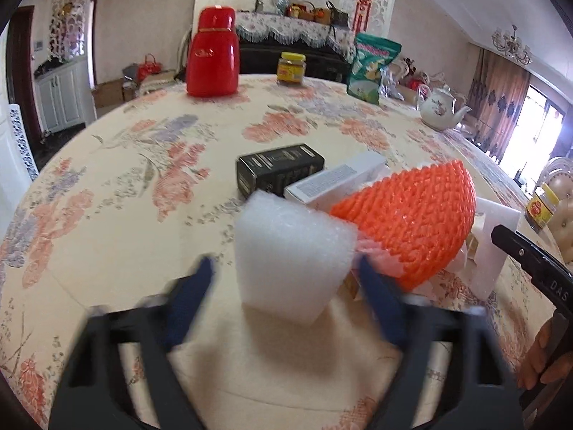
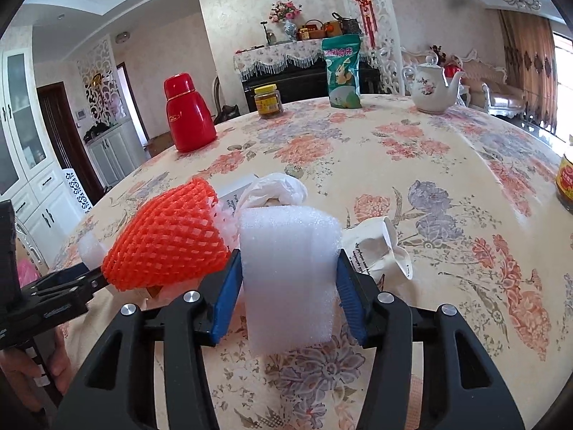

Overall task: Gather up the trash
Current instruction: 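Return to the table and grasp a foam block with each tool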

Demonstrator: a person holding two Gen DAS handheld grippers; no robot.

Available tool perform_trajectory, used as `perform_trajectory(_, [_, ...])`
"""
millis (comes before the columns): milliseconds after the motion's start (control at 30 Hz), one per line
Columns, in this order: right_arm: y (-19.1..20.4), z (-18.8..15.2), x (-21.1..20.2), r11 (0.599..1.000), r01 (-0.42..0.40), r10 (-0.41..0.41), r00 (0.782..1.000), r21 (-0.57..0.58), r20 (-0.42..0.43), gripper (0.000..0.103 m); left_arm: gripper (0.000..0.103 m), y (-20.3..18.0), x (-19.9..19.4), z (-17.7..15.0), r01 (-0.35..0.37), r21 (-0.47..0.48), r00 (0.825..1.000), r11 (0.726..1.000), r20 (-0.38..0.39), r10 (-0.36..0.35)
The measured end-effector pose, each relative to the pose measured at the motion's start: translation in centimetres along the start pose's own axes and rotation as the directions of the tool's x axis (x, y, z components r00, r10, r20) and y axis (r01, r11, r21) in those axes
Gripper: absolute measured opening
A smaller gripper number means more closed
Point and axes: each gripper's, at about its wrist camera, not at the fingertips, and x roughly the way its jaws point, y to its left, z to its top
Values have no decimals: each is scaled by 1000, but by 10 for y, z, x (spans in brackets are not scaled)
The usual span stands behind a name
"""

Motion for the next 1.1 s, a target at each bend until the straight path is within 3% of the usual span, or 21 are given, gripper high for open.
perform_trajectory(333, [1, 0, -3, 1000, 7, -7, 1000, -6, 8, 50, 53, 9, -42, -6, -2, -28, 990, 1000, 144, 6])
perform_trajectory(767, [9, -4, -12, 999, 16, -16, 1000, -38, 15, 50, 53, 9, -86, -34, -12, -13, 985, 1000, 169, 14])
perform_trajectory(1100, [45, -28, -62, 994, -18, 19, 1000, -104, 16, 50, 54, 7, -112, -60, -15, 42, 988, 999, 154, 8])
